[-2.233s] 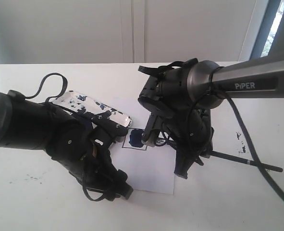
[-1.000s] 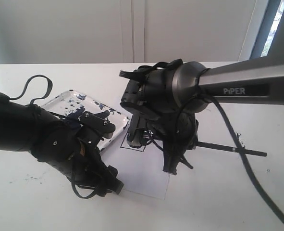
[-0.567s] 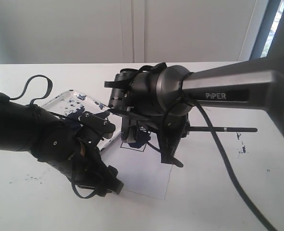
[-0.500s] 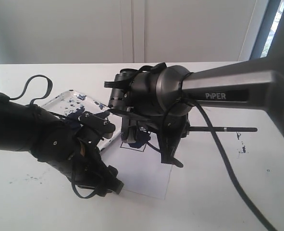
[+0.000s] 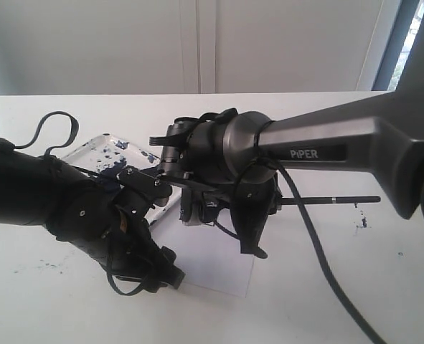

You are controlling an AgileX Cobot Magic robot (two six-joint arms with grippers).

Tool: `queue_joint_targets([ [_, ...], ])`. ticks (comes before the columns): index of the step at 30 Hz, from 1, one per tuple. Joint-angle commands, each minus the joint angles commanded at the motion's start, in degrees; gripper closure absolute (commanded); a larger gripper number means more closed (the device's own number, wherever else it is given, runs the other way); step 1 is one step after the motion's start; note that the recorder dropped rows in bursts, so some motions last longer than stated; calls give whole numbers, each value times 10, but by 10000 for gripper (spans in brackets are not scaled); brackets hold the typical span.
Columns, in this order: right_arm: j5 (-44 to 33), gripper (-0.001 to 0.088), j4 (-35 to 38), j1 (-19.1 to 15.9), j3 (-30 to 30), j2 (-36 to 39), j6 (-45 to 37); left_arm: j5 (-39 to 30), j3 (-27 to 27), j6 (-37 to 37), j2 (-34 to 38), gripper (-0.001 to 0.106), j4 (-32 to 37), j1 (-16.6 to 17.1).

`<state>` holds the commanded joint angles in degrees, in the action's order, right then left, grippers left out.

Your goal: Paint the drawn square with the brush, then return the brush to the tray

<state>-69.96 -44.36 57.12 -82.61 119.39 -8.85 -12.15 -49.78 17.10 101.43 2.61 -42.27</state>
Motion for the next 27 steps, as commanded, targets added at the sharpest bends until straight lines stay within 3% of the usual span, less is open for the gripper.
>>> queue_joint_targets([
  [7, 0, 868, 0, 14, 0, 0, 0, -12, 0, -1, 0, 304, 0, 0],
  [27, 0, 868, -24, -35, 0, 1, 5, -16, 0, -1, 0, 304, 0, 0],
])
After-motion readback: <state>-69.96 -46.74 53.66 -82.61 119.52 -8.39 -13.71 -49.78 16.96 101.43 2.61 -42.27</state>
